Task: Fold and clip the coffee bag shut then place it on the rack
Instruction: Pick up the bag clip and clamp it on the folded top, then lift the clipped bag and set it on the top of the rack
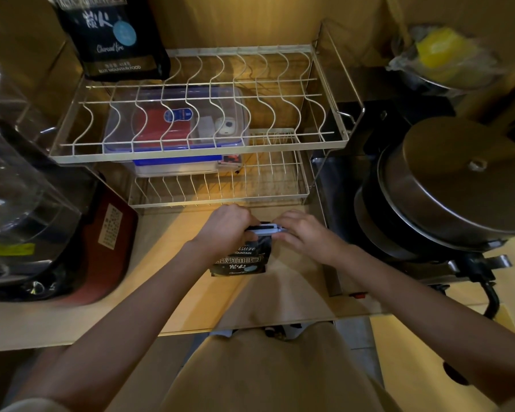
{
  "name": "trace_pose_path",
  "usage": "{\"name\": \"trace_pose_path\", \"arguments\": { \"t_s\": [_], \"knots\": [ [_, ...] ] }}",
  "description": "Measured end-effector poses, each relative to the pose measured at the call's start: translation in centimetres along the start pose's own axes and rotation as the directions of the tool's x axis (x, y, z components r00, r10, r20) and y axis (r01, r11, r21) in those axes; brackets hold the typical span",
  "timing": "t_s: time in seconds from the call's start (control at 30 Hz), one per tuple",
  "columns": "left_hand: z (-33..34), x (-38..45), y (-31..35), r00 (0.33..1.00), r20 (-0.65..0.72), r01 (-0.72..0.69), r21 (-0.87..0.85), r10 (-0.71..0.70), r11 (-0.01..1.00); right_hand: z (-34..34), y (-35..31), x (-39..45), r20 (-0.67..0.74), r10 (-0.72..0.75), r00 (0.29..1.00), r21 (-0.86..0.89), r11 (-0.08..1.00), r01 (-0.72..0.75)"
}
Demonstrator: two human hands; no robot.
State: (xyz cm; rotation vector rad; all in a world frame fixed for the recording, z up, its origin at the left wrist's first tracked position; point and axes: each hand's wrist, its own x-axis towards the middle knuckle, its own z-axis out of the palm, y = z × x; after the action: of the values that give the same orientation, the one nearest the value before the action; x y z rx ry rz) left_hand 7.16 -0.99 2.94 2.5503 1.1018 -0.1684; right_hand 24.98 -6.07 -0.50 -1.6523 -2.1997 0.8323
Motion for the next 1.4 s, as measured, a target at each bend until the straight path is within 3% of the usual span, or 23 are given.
{"name": "trace_pose_path", "arguments": {
  "t_s": [0.3, 0.43, 0.5, 0.57, 0.63, 0.73, 0.83, 0.9, 1.0, 1.03, 1.13, 1.27, 1.4],
  "knots": [
    [0.2, 0.3, -0.3, 1.0, -0.016, 0.022, 0.025, -0.021, 0.999, 2.0, 0.2, -0.4, -0.287, -0.061, 0.956, -0.048, 0.998, 0.05],
    [0.4, 0.3, -0.5, 1.0, -0.031, 0.004, 0.027, -0.004, 1.0, 3.1, 0.0, -0.8, -0.384, -0.027, 0.923, -0.071, 0.998, 0.0],
    [0.6, 0.3, -0.7, 0.999, -0.046, -0.004, 0.003, 0.004, 1.0, 3.5, -0.2, -0.9, -0.336, 0.155, 0.929, 0.168, 0.98, -0.103],
    [0.8, 0.1, -0.8, 0.998, -0.065, -0.02, -0.026, 0.018, 0.999, 3.9, -0.1, -1.1, -0.094, 0.345, 0.934, 0.533, 0.81, -0.245],
    [0.9, -0.2, -0.9, 0.996, -0.084, -0.036, -0.069, 0.03, 0.997, 5.1, 0.4, -1.2, 0.116, 0.382, 0.917, 0.663, 0.657, -0.358],
    [1.2, -0.8, -1.1, 0.992, -0.124, -0.034, -0.107, 0.02, 0.994, 7.0, 0.8, -0.5, 0.234, 0.362, 0.903, 0.628, 0.652, -0.424],
    [1.7, -2.0, -3.1, 0.986, -0.089, 0.133, -0.071, -0.139, 0.989, 8.1, 0.7, 0.3, 0.193, 0.39, 0.9, 0.574, 0.7, -0.426],
    [2.4, -3.3, -5.0, 0.961, 0.006, 0.269, -0.24, -0.276, 0.933, 8.4, 0.6, 0.5, 0.159, 0.408, 0.899, 0.533, 0.731, -0.426],
    [4.7, -4.9, -7.9, 0.915, 0.19, 0.396, -0.583, -0.355, 0.709, 8.5, 0.6, 0.6, 0.138, 0.417, 0.899, 0.52, 0.742, -0.424],
    [5.7, -5.2, -8.5, 0.91, 0.222, 0.407, -0.635, -0.35, 0.656, 8.5, 0.6, 0.6, 0.136, 0.411, 0.902, 0.518, 0.746, -0.418],
    [8.4, -5.3, -8.6, 0.917, 0.229, 0.395, -0.647, -0.328, 0.653, 8.4, 0.5, 0.6, 0.13, 0.421, 0.898, 0.516, 0.745, -0.424],
    [9.1, -4.4, -7.0, 0.899, 0.089, 0.372, -0.67, -0.428, 0.642, 7.9, 0.2, 0.7, 0.108, 0.401, 0.91, 0.494, 0.772, -0.399],
    [6.4, -4.8, -6.8, 0.922, 0.024, 0.301, -0.67, -0.386, 0.678, 5.6, -0.8, 0.5, 0.083, 0.369, 0.926, 0.461, 0.81, -0.364]
  ]
}}
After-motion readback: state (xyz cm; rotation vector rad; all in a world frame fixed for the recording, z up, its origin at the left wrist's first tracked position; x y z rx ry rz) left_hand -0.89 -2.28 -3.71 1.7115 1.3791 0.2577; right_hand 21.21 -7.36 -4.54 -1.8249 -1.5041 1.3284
